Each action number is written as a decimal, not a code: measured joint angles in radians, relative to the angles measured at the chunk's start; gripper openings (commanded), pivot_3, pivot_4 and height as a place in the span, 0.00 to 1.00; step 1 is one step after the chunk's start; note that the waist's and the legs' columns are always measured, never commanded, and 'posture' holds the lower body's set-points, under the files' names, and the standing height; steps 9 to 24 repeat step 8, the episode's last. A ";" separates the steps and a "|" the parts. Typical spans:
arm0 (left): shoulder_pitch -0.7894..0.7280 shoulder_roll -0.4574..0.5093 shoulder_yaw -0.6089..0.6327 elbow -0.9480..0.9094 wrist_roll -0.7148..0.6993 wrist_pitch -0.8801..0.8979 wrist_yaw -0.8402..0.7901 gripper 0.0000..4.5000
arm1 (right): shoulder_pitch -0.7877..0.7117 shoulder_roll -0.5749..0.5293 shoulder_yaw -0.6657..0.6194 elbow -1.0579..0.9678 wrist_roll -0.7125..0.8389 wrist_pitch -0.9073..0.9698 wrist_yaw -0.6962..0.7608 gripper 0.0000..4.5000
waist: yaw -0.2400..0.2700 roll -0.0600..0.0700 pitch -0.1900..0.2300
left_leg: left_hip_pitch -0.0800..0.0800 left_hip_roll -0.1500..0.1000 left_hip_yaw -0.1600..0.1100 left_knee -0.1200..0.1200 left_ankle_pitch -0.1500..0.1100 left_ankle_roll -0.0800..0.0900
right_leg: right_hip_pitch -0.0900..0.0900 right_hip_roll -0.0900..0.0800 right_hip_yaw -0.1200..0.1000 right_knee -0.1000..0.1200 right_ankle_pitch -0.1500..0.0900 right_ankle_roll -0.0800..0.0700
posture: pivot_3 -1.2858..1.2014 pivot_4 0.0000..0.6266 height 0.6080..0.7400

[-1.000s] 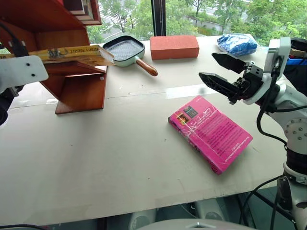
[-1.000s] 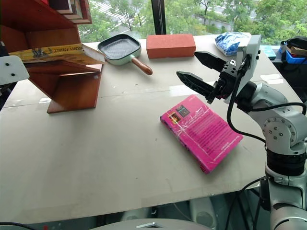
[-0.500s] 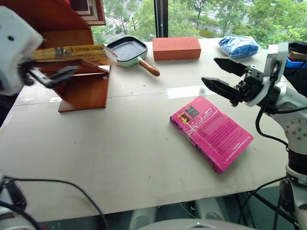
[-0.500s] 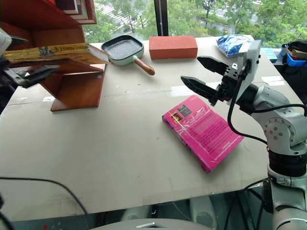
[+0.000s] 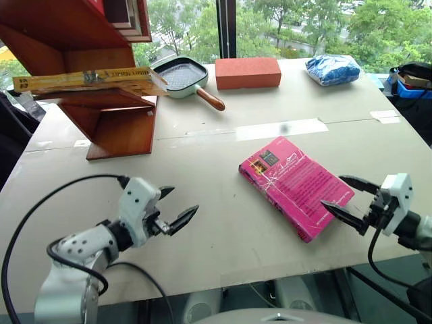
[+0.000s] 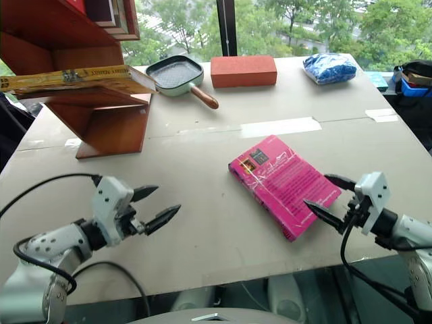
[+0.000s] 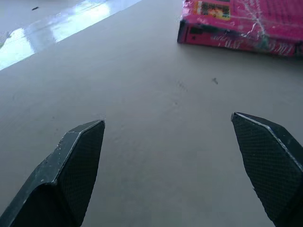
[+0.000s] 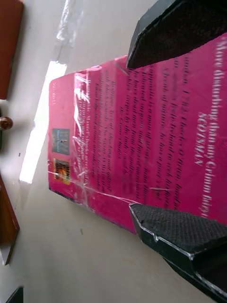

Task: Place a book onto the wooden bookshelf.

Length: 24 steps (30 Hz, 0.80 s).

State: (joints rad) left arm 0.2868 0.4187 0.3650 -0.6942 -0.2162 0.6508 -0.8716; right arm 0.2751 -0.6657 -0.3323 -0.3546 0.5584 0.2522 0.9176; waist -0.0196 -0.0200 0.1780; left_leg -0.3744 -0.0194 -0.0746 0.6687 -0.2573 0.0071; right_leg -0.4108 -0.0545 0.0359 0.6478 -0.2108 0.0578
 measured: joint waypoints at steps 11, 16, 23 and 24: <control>0.231 -0.059 -0.038 0.018 -0.019 -0.249 0.043 0.98 | 0.070 0.049 -0.025 0.199 -0.035 -0.167 0.095 1.00 | 0.005 -0.001 -0.003 | -0.002 0.004 0.007 0.000 -0.001 0.001 | -0.001 0.000 0.000 -0.004 0.000 0.000 | 0.52 0.24 1.00; 0.231 -0.059 -0.038 0.018 -0.019 -0.249 0.043 0.98 | 0.070 0.049 -0.025 0.199 -0.035 -0.167 0.095 1.00 | 0.005 -0.001 -0.003 | -0.002 0.004 0.007 0.000 -0.001 0.001 | -0.001 0.000 0.000 -0.004 0.000 0.000 | 0.52 0.24 1.00; 0.231 -0.059 -0.038 0.018 -0.019 -0.249 0.043 0.98 | 0.070 0.049 -0.025 0.199 -0.035 -0.167 0.095 1.00 | 0.005 -0.001 -0.003 | -0.002 0.004 0.007 0.000 -0.001 0.001 | -0.001 0.000 0.000 -0.004 0.000 0.000 | 0.52 0.24 1.00; 0.231 -0.059 -0.038 0.018 -0.019 -0.249 0.043 0.98 | 0.070 0.049 -0.025 0.199 -0.035 -0.167 0.095 1.00 | 0.005 -0.001 -0.003 | -0.002 0.004 0.007 0.000 -0.001 0.001 | -0.001 0.000 0.000 -0.004 0.000 0.000 | 0.52 0.24 1.00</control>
